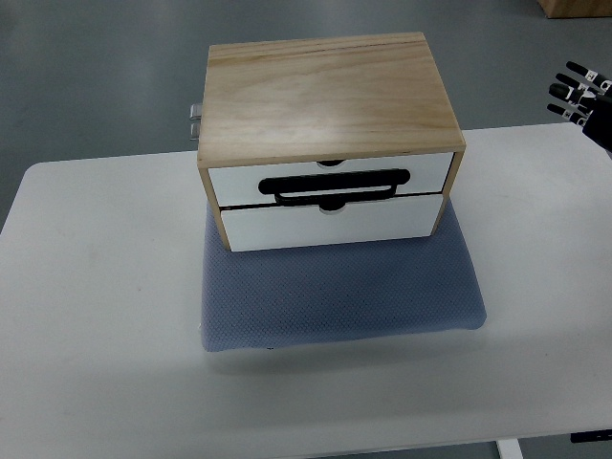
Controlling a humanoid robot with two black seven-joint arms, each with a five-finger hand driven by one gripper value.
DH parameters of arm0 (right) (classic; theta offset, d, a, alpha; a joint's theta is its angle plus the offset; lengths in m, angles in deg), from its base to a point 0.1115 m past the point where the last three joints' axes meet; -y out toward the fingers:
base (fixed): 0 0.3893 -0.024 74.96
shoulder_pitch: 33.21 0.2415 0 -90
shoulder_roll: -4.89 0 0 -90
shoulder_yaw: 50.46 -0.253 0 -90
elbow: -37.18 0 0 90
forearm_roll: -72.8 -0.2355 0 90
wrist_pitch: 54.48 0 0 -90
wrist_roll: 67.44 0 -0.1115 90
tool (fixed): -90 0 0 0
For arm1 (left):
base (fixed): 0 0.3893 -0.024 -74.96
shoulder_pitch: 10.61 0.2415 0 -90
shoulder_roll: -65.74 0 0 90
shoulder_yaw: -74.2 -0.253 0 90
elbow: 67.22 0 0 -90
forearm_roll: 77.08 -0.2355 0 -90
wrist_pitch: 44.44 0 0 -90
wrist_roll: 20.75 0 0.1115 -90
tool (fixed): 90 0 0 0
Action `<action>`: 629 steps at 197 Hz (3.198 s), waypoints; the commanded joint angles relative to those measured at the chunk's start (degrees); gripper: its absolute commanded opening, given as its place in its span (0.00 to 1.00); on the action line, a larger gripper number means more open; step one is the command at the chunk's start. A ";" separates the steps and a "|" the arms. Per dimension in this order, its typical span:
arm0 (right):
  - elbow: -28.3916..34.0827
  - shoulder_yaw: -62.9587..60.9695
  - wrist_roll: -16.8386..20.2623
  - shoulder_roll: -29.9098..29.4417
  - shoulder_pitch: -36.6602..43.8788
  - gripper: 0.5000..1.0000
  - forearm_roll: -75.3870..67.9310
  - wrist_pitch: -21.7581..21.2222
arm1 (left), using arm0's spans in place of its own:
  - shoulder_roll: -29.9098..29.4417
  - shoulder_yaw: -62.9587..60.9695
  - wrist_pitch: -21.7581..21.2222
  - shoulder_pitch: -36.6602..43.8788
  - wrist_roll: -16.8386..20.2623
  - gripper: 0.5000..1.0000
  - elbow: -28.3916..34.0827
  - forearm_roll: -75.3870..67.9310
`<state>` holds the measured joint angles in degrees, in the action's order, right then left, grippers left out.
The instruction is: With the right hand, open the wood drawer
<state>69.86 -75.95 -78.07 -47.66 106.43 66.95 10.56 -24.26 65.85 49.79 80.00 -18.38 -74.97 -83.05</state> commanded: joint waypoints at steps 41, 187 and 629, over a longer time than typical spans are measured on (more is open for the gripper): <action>11.36 6.24 -10.55 9.57 4.33 0.90 15.17 0.80 | 0.00 0.00 -0.01 0.00 0.00 1.00 0.02 0.00; 47.21 26.02 -21.36 25.13 29.56 0.90 35.82 -4.92 | 0.00 0.00 -0.01 0.00 0.00 1.00 0.02 0.00; 42.38 27.60 -13.36 4.56 20.86 0.90 54.36 2.38 | 0.00 0.00 -0.01 0.00 0.00 1.00 0.02 0.00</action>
<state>112.15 -48.36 -91.43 -43.09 127.52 121.14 12.95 -24.26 65.85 49.77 80.02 -18.38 -74.97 -83.06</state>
